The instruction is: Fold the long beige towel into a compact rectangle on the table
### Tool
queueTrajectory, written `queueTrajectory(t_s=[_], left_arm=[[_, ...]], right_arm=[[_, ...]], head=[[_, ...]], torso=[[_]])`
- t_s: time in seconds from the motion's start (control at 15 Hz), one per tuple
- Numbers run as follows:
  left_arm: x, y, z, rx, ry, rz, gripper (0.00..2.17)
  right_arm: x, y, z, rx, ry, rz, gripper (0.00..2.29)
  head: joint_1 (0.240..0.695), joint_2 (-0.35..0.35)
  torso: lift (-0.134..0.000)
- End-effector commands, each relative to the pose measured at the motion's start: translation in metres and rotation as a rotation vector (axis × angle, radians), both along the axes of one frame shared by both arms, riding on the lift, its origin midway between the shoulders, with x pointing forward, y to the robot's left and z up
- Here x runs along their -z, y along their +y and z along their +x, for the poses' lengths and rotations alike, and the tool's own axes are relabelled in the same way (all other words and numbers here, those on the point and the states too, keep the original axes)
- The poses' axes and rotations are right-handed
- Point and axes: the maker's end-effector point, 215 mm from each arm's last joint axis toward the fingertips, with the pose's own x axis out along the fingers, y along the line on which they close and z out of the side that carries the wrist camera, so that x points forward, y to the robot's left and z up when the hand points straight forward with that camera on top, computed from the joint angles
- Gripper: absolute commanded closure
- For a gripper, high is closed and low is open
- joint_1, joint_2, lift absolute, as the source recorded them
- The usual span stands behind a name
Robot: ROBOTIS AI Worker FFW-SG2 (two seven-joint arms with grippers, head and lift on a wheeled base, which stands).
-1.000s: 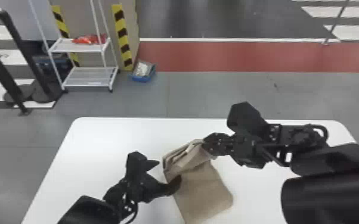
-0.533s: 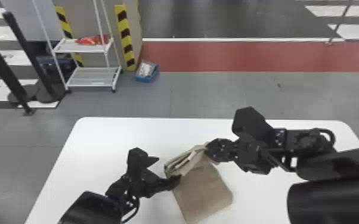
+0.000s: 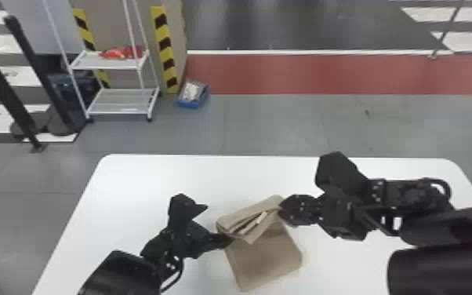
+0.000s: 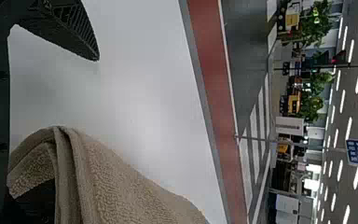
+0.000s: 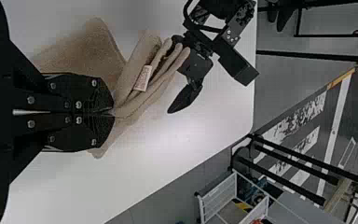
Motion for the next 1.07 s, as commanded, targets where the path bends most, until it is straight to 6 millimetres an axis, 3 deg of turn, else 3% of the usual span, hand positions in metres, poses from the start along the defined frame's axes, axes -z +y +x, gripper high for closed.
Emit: queueTrajectory(t_s=[0.0, 1.0], left_arm=[[0.0, 0.0, -0.001, 0.003, 0.001, -0.001, 0.08], [0.01, 0.0, -0.016, 0.014, 0.002, 0.01, 0.08]], right_arm=[[0.011, -0.005, 0.001, 0.001, 0.01, -0.038, 1.47], [0.055, -0.022, -0.027, 0.006, 0.06, -0.198, 1.47]], head=[[0.695, 0.021], [0.695, 0.0]], torso=[[0.0], [0.0]])
